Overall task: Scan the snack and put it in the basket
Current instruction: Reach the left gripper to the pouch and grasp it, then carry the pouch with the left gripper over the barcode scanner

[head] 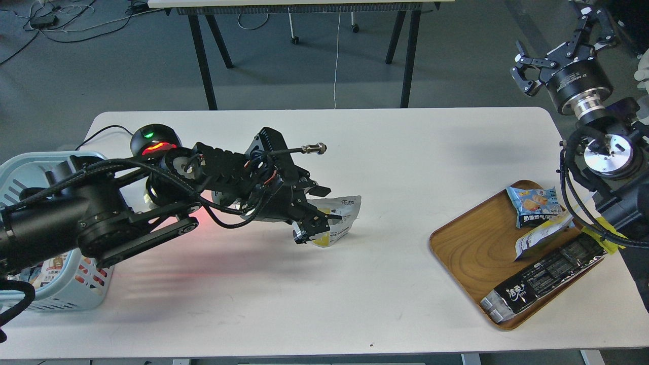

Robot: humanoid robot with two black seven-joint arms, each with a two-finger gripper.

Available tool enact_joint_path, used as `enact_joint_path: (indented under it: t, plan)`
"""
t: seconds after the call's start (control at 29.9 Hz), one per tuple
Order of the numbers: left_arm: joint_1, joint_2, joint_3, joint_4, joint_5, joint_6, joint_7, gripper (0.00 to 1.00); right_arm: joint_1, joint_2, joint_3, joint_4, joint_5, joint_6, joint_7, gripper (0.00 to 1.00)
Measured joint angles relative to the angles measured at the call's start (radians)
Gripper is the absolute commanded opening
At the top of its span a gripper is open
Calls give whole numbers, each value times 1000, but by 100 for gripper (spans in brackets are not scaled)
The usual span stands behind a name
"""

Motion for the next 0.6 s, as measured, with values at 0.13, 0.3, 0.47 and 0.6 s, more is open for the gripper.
enact_joint_path:
  t: [0.13, 0.3, 0.47, 0.6]
  plan:
    - [-2, 0, -6, 5, 0, 0, 1, 27, 3, 0, 0, 0, -2, 0, 0, 99]
    - [-3, 0, -7, 14, 0, 0, 5, 12, 7, 0, -1, 0, -3, -1, 0, 99]
    - [-9, 0, -7, 14, 0, 0, 3, 4, 15, -2, -2, 0, -6, -1, 0, 99]
    - [-11, 3, -5, 14, 0, 0, 1, 0, 22, -3, -3, 0, -7, -3, 0, 99]
